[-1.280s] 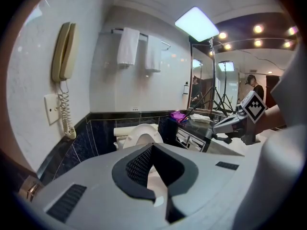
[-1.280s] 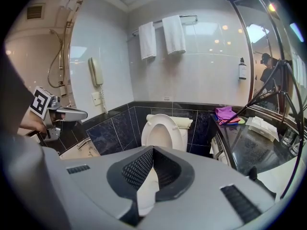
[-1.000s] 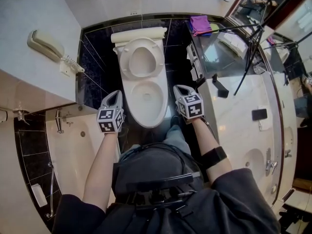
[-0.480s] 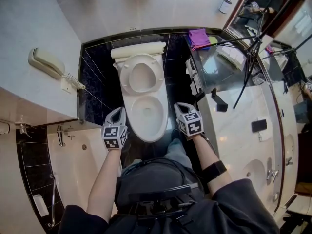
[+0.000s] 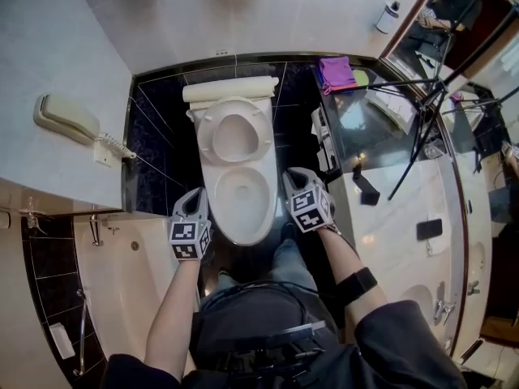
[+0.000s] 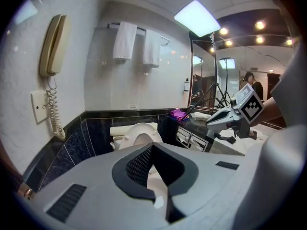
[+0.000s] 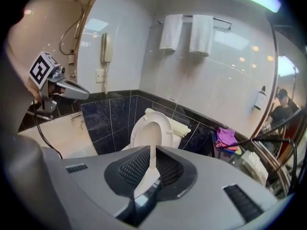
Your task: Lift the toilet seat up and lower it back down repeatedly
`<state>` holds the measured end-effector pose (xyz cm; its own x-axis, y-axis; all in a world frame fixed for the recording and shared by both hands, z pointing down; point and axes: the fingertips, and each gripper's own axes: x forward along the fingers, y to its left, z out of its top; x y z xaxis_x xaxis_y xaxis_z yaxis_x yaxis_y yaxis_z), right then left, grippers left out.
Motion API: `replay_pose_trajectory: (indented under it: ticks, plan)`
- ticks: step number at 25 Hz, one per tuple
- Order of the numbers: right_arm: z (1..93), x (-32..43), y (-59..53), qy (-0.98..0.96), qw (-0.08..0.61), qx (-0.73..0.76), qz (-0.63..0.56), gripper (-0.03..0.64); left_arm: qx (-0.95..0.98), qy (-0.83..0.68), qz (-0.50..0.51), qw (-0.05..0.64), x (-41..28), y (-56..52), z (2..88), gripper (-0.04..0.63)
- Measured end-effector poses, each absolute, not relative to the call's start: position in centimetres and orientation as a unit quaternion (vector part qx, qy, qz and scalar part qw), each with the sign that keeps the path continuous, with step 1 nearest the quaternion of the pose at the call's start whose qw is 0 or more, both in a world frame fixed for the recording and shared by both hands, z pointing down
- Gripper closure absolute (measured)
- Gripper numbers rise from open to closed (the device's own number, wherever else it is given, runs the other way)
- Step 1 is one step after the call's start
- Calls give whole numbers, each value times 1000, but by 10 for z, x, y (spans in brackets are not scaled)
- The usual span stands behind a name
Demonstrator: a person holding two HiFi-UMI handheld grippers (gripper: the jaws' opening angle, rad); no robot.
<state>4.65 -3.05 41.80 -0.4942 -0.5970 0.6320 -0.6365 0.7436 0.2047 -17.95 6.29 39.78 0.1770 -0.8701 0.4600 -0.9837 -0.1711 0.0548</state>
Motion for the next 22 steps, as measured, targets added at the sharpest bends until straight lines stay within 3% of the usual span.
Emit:
replay_pose_trajectory:
  ticks: [4,6,14,17,22]
  plan:
    - [419,18,-68,-864,402,293,-71,517,738,-630,173,168,-178,47,404,600]
    - [421,1,-91,-863,417,263,-108,452,732,-637,175,169,-177,39,408,600]
    - [452,-75,-188,-845,452,187,-217,391,709,-655,178,189,-172,3,442,600]
    - [470,-100,-223,-841,456,173,-236,339,706,-656,172,204,-170,-11,455,600]
    - [502,-131,-267,-842,454,166,-241,341,691,-668,172,217,-174,-20,481,600]
